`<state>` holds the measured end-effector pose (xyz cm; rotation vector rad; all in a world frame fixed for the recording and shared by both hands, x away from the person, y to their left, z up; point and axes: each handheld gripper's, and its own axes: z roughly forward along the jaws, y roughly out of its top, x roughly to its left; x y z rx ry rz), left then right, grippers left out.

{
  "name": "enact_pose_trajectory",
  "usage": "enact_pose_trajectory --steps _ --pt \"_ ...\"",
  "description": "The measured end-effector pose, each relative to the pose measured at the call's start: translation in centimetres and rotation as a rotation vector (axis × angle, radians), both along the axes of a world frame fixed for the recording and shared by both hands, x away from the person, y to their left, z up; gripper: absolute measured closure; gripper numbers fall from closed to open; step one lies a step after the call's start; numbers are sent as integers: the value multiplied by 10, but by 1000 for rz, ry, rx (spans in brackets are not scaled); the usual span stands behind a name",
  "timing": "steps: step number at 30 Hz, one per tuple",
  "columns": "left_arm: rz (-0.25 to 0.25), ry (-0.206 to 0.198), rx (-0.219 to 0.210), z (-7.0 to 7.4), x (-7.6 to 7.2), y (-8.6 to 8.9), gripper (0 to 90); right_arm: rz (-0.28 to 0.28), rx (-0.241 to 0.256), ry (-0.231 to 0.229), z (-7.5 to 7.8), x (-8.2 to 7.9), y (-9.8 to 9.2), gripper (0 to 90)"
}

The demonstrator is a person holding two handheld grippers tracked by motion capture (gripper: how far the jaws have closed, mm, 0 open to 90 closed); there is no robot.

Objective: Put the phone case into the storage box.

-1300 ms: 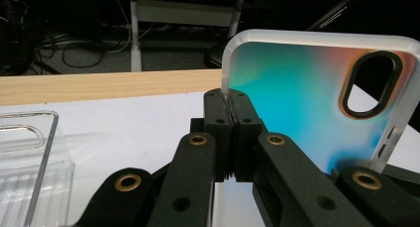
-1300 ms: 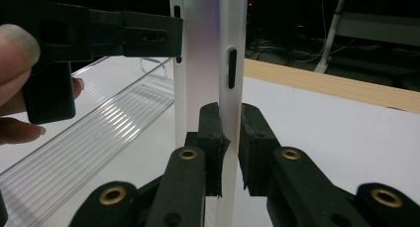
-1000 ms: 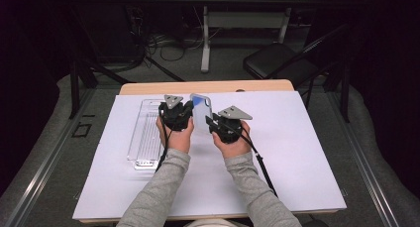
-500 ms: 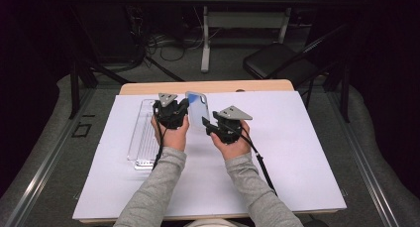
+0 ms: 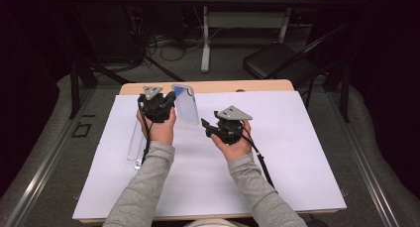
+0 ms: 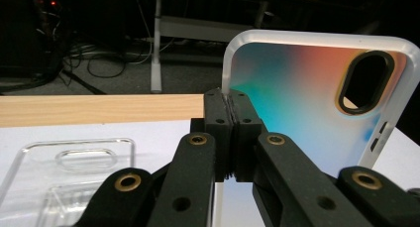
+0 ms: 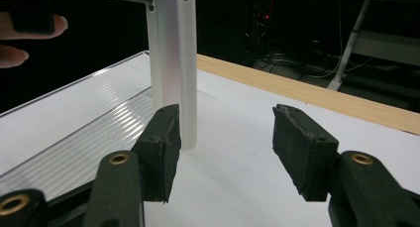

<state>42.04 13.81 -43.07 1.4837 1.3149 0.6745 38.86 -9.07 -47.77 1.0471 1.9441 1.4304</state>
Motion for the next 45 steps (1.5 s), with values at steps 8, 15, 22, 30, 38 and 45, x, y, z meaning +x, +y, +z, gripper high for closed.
enact_pose_trajectory --steps 8,15,22,30,38,45 --pt "29 -8 5 8 2 17 887 26 -4 -16 1 0 -1 425" --pt "57 -17 1 13 3 31 887 43 20 3 4 0 -5 482" --pt "83 -13 8 18 6 42 887 45 3 17 6 -1 -10 473" --pt "121 -24 17 29 10 56 887 45 -35 -2 10 -6 -18 426" --pt "157 -29 10 38 14 71 887 43 -25 -7 11 -8 -28 383" --pt "181 -27 23 41 18 79 886 24 -58 -16 10 -12 -33 290"
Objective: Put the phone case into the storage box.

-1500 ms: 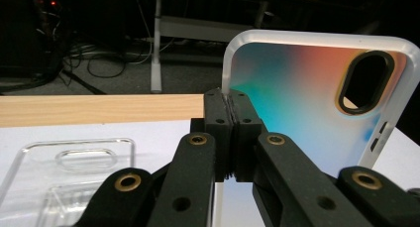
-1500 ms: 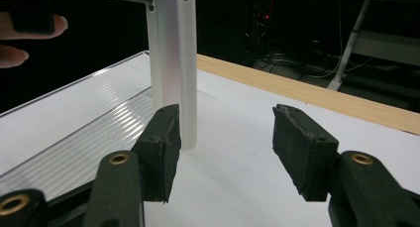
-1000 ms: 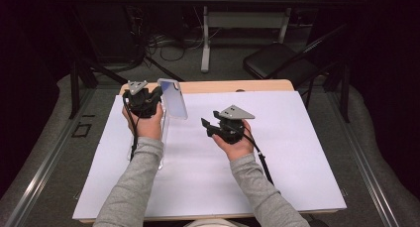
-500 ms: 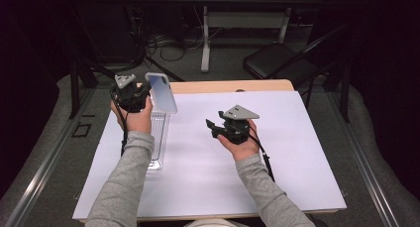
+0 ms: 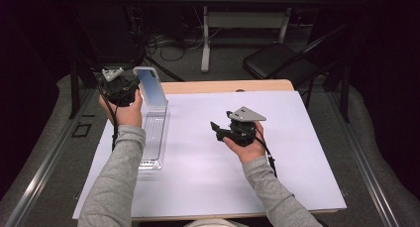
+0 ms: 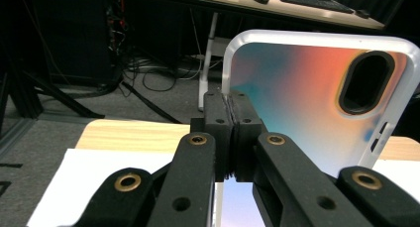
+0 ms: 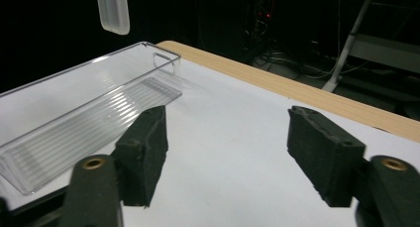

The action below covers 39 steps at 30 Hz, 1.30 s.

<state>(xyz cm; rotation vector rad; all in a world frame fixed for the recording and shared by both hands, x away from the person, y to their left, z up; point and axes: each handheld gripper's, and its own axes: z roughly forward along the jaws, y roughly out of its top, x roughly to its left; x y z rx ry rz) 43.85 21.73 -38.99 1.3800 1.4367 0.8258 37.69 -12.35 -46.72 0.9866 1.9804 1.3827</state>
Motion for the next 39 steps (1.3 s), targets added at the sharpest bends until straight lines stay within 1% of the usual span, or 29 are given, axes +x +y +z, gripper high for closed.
enact_pose_trajectory --steps 2,4,6,8,10,15,19,23,26,28,33,36,39 --pt "6 -1 5 1 1 2 886 1 -13 -7 0 -2 0 285" --pt "11 -3 8 2 3 3 886 10 -20 -12 1 -4 0 255" --pt "17 -6 12 3 4 5 886 14 -36 -28 3 -7 0 235" --pt "20 -6 8 4 6 7 886 22 -26 -31 4 -9 -1 210" --pt "22 -11 8 4 8 8 886 31 -22 -30 5 -10 -2 204" --pt "41 -9 17 4 12 11 886 30 -17 -13 5 -11 -5 163" --pt "44 -10 16 3 16 13 886 26 11 2 5 -11 -8 156" --pt "55 -12 17 2 19 15 886 11 37 18 6 -11 -12 146" --pt "63 -5 20 -1 23 17 886 1 35 18 6 -11 -15 145" --pt "68 -3 26 -3 25 17 886 1 44 23 5 -12 -17 144" --pt "79 1 27 -7 30 18 886 -4 41 24 3 -12 -23 139" --pt "90 2 28 -9 33 18 886 -13 45 37 1 -12 -26 135" --pt "95 4 32 -12 37 19 886 -16 63 55 0 -12 -30 131"
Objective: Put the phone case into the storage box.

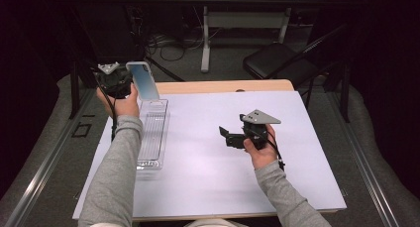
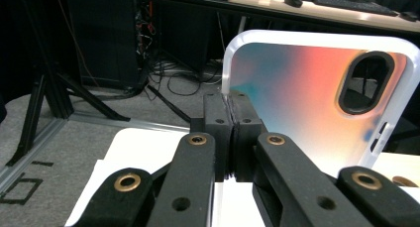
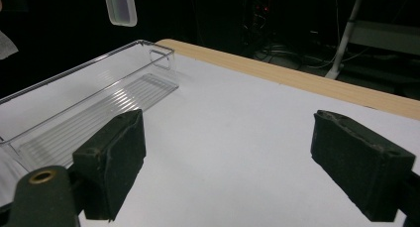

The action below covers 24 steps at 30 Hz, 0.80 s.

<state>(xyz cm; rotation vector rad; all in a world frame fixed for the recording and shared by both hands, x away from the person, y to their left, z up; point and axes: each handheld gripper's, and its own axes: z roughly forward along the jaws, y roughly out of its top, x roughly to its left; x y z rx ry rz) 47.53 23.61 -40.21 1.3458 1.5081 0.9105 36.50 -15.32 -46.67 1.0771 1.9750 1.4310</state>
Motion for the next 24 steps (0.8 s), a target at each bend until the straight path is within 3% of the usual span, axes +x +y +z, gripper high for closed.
enact_pose_trajectory --steps 11,24 --pt "18 17 6 -14 11 -1 886 15 1 13 -6 -2 -12 45" --pt "21 46 22 -32 19 -8 886 -3 5 29 -11 -3 -18 36"
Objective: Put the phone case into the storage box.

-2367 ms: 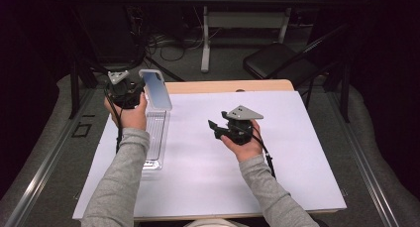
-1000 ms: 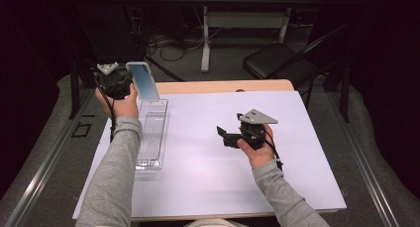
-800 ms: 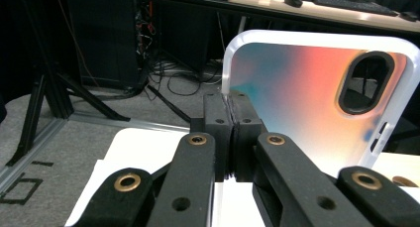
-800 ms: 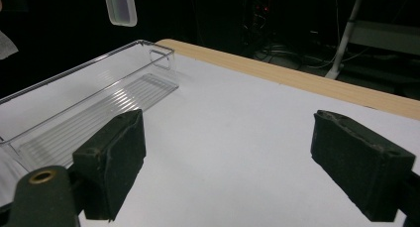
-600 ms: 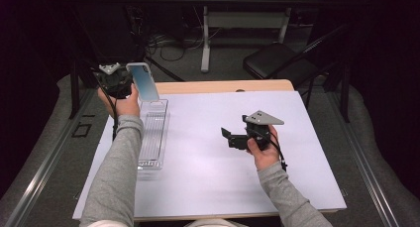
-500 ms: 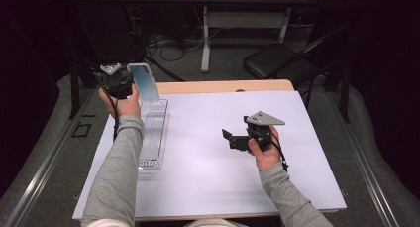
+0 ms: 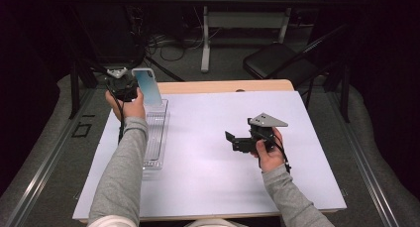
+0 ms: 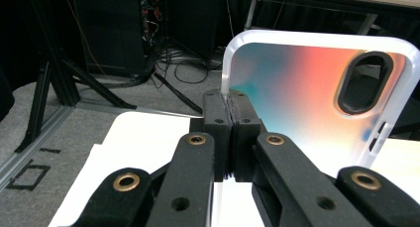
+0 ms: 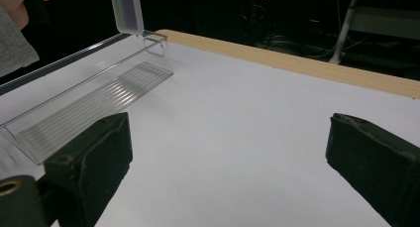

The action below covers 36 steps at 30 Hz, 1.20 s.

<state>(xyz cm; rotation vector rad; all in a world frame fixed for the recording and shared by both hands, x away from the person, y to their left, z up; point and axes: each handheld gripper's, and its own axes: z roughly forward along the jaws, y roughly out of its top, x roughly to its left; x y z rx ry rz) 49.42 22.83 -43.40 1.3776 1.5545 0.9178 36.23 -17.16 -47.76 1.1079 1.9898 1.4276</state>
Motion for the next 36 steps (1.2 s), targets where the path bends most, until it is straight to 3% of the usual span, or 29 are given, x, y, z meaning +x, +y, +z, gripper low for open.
enact_pose_trajectory --steps 7,18,36 --pt "1 8 8 -7 4 -4 886 17 3 31 -5 2 -2 13" --pt "27 29 41 -18 10 -11 886 17 -15 22 -9 2 -4 0" --pt "65 49 15 -46 14 -5 886 37 -29 18 -14 1 -2 0"
